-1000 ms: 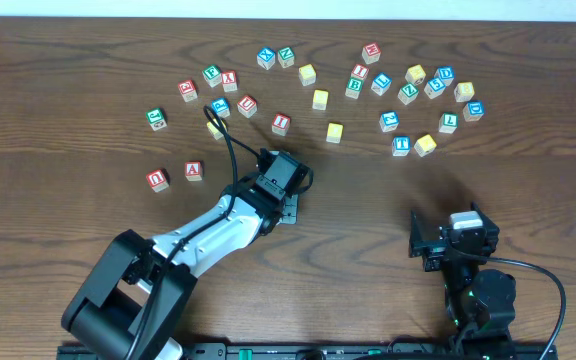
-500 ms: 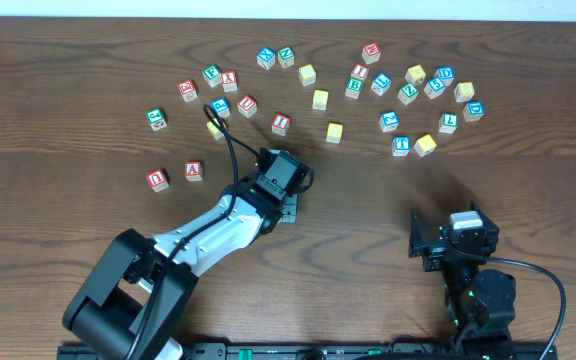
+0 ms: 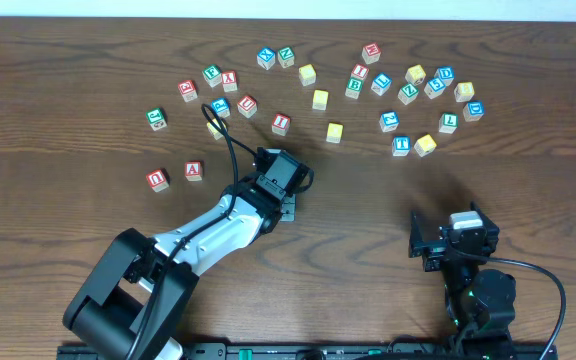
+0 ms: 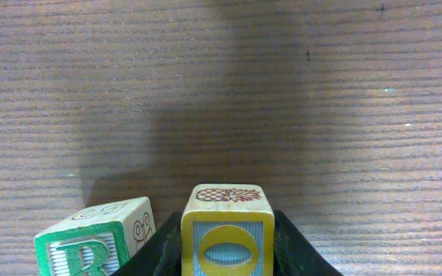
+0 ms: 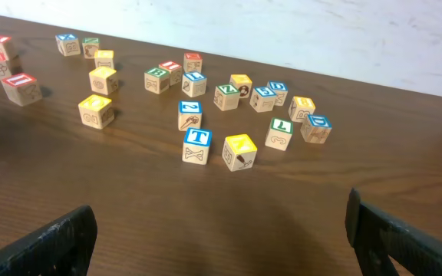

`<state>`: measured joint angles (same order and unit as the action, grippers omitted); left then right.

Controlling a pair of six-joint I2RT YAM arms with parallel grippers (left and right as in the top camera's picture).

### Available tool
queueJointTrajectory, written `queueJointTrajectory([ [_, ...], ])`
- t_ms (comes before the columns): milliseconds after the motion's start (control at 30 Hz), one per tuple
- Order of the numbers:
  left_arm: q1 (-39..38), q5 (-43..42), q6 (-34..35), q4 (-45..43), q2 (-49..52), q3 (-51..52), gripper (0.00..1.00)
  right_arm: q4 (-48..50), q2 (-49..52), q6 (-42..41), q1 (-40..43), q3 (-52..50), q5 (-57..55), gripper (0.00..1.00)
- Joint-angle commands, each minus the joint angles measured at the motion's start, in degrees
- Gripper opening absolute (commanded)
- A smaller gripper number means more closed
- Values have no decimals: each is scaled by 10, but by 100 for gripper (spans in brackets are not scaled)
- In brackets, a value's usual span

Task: Spell out ROBOT
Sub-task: 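Lower the yellow O block onto the table beside the green R block, then align the yellow O block next to the R block and open the left gripper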

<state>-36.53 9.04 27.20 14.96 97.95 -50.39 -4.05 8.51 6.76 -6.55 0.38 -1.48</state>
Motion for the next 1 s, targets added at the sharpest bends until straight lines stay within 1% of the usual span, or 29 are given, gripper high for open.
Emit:
queueJointTrajectory([
  [0,3,11,6,6,17,6,10,-2,-1,6,2,-1,2,99],
  [967,3,26,12,8,17,6,11,-2,-1,6,2,-1,2,99],
])
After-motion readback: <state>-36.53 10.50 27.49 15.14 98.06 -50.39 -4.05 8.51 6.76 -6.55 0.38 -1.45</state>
